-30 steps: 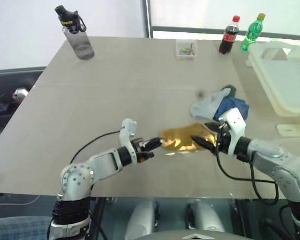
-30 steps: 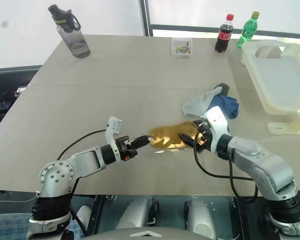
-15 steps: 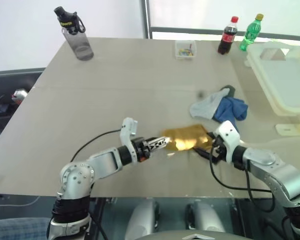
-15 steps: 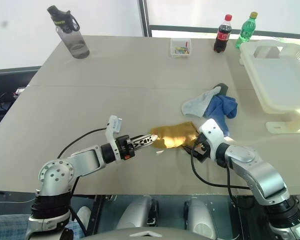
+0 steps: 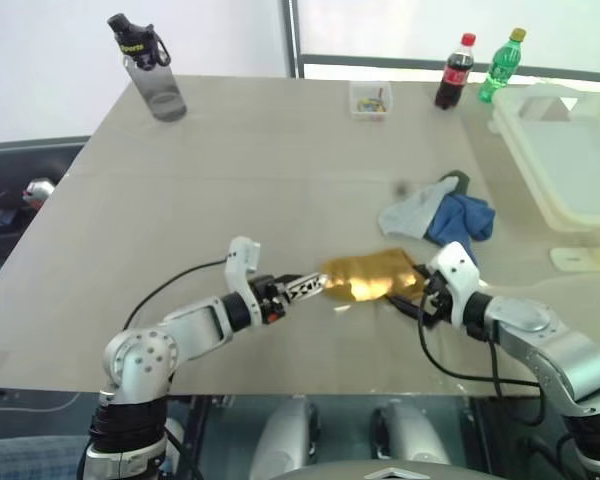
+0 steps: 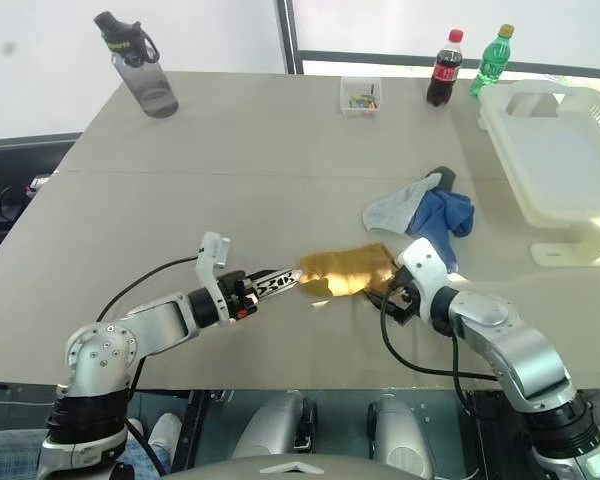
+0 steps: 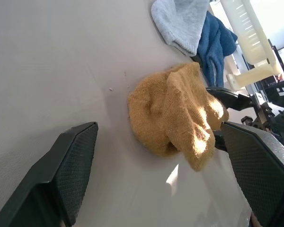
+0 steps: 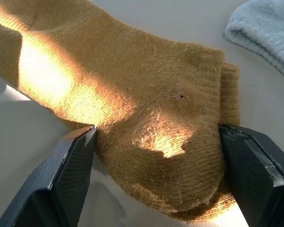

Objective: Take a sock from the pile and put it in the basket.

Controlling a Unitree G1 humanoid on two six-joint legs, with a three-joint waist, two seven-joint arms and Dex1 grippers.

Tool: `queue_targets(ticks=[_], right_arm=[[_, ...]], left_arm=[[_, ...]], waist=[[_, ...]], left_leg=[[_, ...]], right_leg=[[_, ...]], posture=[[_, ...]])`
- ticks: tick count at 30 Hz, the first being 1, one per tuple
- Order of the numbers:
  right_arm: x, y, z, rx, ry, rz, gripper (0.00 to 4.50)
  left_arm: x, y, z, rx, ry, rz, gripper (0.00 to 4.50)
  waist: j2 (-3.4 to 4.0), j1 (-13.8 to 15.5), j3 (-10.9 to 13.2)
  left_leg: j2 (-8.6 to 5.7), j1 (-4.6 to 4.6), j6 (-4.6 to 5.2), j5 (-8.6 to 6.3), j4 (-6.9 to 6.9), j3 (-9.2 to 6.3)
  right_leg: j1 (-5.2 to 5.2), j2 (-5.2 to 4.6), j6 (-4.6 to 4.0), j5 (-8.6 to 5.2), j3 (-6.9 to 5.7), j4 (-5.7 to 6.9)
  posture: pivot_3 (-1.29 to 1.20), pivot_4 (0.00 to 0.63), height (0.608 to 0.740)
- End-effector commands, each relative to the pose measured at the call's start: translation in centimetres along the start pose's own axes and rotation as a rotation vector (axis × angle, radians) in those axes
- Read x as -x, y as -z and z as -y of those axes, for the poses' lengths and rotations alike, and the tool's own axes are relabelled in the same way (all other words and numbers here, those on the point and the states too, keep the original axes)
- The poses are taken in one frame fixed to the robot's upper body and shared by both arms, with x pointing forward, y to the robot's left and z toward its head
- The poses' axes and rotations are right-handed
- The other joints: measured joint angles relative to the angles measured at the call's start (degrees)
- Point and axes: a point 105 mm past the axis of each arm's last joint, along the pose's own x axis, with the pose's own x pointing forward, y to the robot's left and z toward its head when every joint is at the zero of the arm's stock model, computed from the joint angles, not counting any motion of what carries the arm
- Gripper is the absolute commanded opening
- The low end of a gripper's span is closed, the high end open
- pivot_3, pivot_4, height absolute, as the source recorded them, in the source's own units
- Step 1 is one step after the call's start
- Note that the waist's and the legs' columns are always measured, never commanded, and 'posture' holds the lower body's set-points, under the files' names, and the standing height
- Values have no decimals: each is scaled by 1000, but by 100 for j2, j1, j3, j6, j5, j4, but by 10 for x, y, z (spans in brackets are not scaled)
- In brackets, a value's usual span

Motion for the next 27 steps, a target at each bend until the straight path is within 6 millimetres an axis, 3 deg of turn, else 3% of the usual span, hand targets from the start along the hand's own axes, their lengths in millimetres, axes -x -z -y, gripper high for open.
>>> queue_targets(ticks=[1, 10, 16, 27], right_arm=[[0, 5, -3, -13, -13, -18, 4189], [-3, 2, -7, -14, -18, -10, 4189], [-3, 1, -7, -12, -8, -6, 4189], [-3, 2, -7, -21, 24, 1, 4189]], left_arm=[[1, 3, -5, 33, -29, -15, 4460], [-28, 10, 7, 193, 99, -108, 4460], [-44, 7, 5, 283, 129, -189, 4460], [-41, 5, 50, 356, 454, -341, 4460]], waist=[[-1, 1, -2], [-14, 12, -16], [-23, 12, -26], [-26, 2, -27]], left_leg=[[0, 0, 0, 0, 0, -1], [-1, 4, 0, 0, 1, -2], [-3, 4, 1, 0, 1, -2], [-3, 1, -2, 1, 2, -2]], right_leg=[[0, 0, 0, 0, 0, 0], [4, 0, 0, 0, -3, 4], [3, 5, 0, 0, -4, 6], [1, 10, 1, 0, -3, 3]], posture=[[0, 150, 740], [0, 150, 740], [0, 150, 740], [0, 150, 740]])
